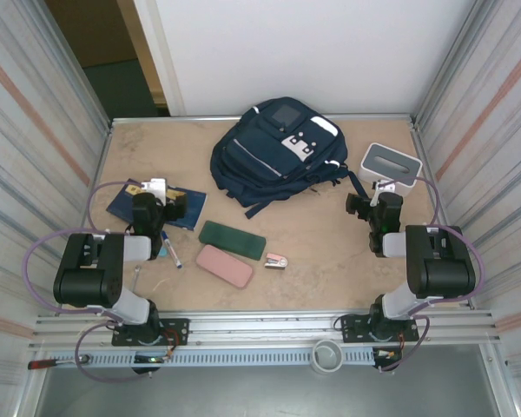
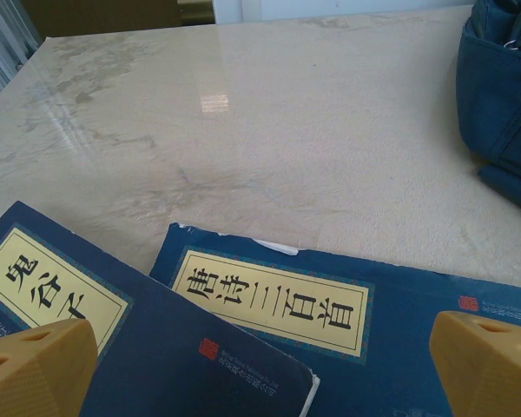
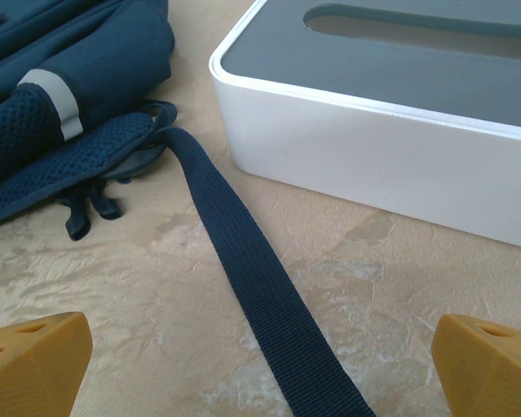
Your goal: Pack books, pencil case, and school supplies into a backpack
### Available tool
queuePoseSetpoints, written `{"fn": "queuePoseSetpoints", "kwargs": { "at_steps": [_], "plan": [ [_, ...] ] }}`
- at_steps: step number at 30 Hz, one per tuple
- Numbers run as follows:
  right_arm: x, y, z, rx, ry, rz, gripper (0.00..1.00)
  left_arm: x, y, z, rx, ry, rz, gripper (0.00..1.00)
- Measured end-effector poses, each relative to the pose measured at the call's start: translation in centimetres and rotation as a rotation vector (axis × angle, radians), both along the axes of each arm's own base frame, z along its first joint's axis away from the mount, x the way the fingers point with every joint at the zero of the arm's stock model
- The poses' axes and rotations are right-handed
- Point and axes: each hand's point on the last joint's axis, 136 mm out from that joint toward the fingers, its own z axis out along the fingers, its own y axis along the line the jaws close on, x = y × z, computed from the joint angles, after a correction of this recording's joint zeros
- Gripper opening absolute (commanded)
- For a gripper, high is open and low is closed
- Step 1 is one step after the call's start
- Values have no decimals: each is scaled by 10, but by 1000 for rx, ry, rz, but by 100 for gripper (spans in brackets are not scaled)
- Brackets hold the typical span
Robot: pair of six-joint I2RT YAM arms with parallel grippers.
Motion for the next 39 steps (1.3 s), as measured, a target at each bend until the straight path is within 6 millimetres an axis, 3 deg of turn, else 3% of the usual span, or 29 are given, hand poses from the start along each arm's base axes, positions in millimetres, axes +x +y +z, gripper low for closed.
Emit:
{"fn": "queuePoseSetpoints", "kwargs": {
  "at_steps": [28, 32, 36, 39],
  "plan": [
    [0, 4, 3, -16, -6, 13, 99, -3, 0, 0, -6, -10, 3, 99],
    [-6, 10, 28, -46, -47, 7, 99, -17, 8, 16, -27, -2, 53, 99],
    [-11, 14, 80, 19, -114, -8, 99, -19, 19, 67, -96, -87, 106, 99],
    [-13, 34, 120, 97, -158, 31, 99, -17, 10, 82, -157, -66, 89, 97]
  ]
}}
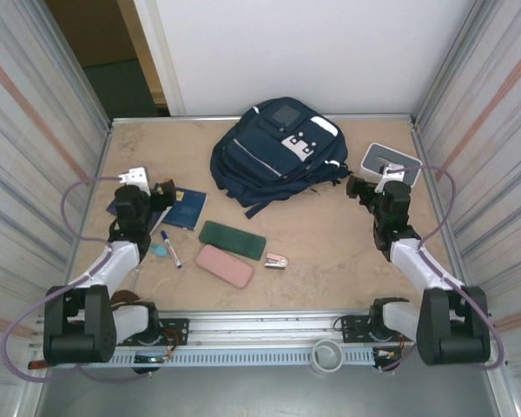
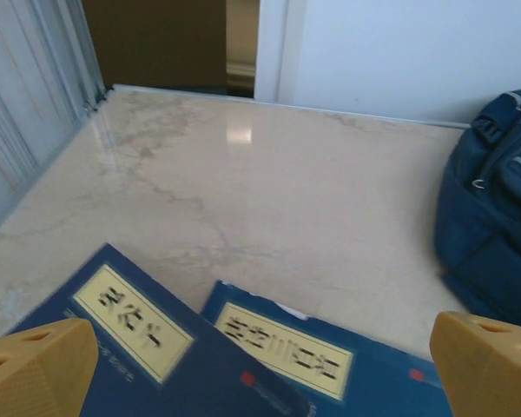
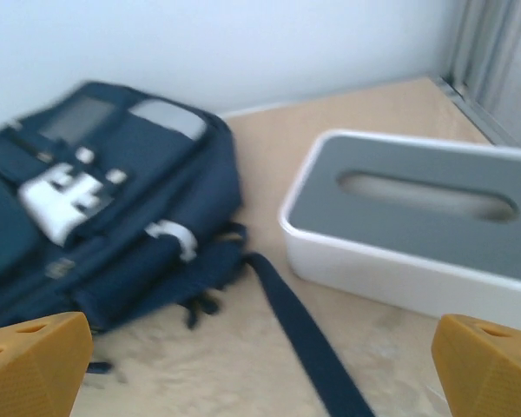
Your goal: Pack books, pencil case, and school supplies into a backpack
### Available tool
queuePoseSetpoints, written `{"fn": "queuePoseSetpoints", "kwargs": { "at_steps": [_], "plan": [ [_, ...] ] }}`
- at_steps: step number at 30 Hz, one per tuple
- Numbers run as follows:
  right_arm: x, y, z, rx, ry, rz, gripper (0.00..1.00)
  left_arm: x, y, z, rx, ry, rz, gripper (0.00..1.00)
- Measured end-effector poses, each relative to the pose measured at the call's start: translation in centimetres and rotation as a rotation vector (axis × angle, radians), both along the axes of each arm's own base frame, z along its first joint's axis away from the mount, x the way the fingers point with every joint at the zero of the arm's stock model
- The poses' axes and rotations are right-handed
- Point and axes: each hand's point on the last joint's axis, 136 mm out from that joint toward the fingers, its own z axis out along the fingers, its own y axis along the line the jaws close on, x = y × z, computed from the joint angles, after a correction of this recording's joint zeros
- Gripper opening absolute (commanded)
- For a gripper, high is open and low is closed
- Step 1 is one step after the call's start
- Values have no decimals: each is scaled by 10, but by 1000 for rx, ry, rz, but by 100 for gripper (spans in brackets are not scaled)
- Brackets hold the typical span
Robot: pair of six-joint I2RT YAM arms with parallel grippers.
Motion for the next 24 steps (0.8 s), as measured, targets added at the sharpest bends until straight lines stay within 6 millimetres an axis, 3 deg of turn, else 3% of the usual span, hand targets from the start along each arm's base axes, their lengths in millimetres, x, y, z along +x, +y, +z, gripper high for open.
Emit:
{"fn": "queuePoseSetpoints", "kwargs": {
  "at_steps": [2, 4, 6, 8, 12, 18, 24],
  "plan": [
    [-2, 30, 13, 28, 12, 65, 99, 4, -17, 1, -39, 40, -45, 97],
    [-2, 67, 15, 53, 73, 143, 99, 10, -49, 1, -71, 102, -111, 97],
    [4, 94, 8, 78, 157, 191, 99, 20, -87, 4, -102, 155, -185, 99],
    [14, 107, -4, 114, 246, 196, 100, 31, -124, 4, -150, 212, -249, 99],
    [28, 112, -38, 198, 403, 168, 97, 47, -168, -16, -268, 330, -297, 99],
    [56, 89, -86, 469, 571, 78, 86, 33, -181, -81, -380, 563, -262, 99],
    [75, 101, -114, 584, 651, 49, 80, 34, -195, -89, -453, 617, -281, 97]
  ]
}}
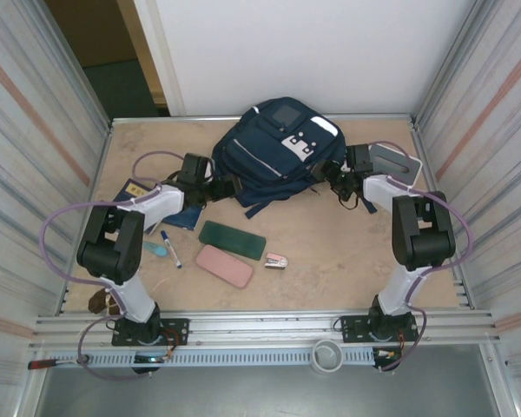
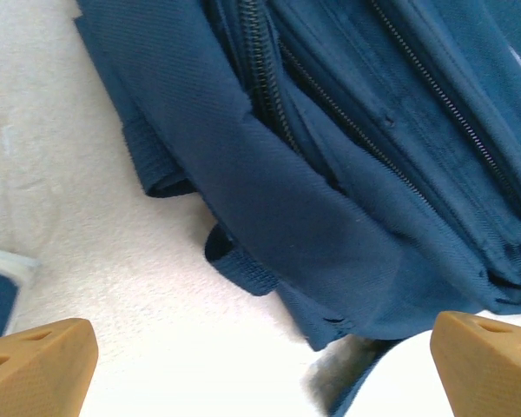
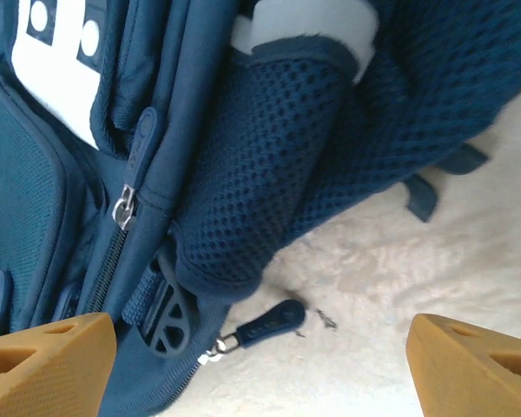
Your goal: Pack books, pencil case, and school supplies into a backpack
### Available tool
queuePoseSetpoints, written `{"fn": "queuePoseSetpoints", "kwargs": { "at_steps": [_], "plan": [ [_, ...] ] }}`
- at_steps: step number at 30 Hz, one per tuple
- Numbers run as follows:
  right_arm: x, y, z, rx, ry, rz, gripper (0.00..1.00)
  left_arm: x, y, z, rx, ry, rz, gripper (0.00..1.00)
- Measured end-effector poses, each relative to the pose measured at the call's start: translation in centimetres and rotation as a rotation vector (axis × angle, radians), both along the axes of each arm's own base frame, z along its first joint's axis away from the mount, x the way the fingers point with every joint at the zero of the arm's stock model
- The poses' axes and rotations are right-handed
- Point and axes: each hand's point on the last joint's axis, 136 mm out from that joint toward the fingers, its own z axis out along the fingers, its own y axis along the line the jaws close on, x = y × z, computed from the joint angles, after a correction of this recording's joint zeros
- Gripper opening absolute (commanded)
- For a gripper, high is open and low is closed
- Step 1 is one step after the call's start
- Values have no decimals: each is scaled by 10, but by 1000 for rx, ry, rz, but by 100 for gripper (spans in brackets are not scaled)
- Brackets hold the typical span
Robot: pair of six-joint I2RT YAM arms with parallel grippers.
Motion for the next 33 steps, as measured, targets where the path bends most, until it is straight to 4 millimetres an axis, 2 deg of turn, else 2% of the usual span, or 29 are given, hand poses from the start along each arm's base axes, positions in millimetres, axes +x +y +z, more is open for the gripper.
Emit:
{"fn": "queuePoseSetpoints", "kwargs": {
  "at_steps": [3, 5, 9, 14, 17, 21, 24, 27, 33],
  "plan": [
    [10, 2, -8, 46, 12, -27, 73, 2, -8, 0, -33, 11, -7, 93],
    [18, 2, -14, 64, 20, -41, 66, 5, -15, 0, -47, 16, -18, 87],
    [32, 5, -16, 106, 14, -50, 39, 14, -29, -6, -74, 26, -40, 77],
    [35, 10, -10, 148, -4, -36, 12, 14, -33, -16, -73, 48, -54, 66],
    [31, 14, -4, 179, -26, -28, 4, 17, -29, -15, -69, 40, -55, 64],
    [11, 25, 8, 224, -39, -10, 0, 25, -17, -11, -83, 33, -41, 65],
    [-5, 41, 26, 265, -60, -2, 0, 39, -6, -4, -98, 18, -32, 69],
    [-15, 58, 53, 305, -112, -9, 0, 56, 7, 7, -116, -5, -13, 73],
    [-30, 89, 124, 366, -285, -66, 0, 80, 50, 39, -151, -81, 59, 81]
  ]
}}
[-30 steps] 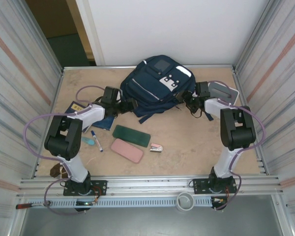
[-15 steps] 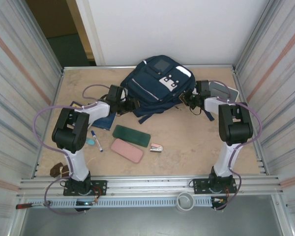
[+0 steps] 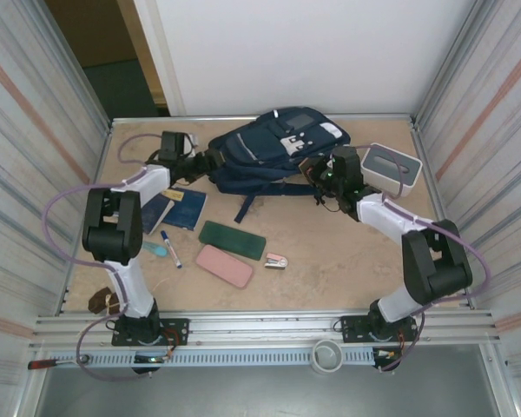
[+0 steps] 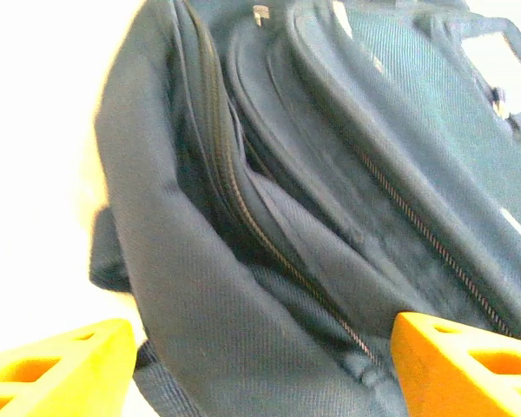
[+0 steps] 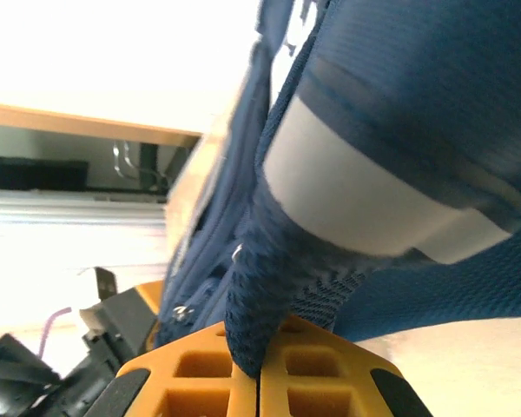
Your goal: Pack books, pencil case, and school supplies into a backpack
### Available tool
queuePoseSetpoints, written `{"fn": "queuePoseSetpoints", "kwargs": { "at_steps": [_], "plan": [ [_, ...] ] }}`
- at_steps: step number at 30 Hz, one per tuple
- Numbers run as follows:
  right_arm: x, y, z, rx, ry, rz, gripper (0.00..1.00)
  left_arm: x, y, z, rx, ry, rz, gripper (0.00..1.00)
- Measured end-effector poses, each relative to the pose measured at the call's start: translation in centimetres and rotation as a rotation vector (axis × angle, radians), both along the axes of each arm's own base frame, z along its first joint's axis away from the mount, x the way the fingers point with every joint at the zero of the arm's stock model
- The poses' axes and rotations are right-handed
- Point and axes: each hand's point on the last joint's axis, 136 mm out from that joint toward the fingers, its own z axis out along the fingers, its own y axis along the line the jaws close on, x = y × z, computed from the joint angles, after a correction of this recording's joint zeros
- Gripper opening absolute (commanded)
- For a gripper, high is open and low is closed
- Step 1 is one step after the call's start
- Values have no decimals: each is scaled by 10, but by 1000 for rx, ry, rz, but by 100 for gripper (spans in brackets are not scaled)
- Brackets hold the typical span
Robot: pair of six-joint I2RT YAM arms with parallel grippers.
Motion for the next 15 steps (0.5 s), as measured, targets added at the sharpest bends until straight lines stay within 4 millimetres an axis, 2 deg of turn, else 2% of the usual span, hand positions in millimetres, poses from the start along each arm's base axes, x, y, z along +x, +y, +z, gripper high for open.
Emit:
{"fn": "queuePoseSetpoints", "kwargs": {
  "at_steps": [3, 5, 7, 9, 11, 15],
  "plan": [
    [-11, 15, 29, 15, -72, -15, 0, -3, 23, 24, 2, -58, 50, 86],
    [-18, 25, 44, 21, -116, -21, 0, -17, 35, 44, 19, -114, 87, 89],
    [-24, 33, 52, 19, -142, -26, 0, -38, 39, 60, 43, -169, 106, 90],
    [-28, 40, 55, 8, -158, -31, 0, -59, 34, 74, 75, -222, 102, 91],
    [-31, 44, 58, -8, -172, -32, 0, -79, 20, 86, 120, -275, 73, 90],
    [-30, 47, 67, -18, -197, -43, 0, -121, -29, 97, 221, -378, -53, 89]
  ]
}}
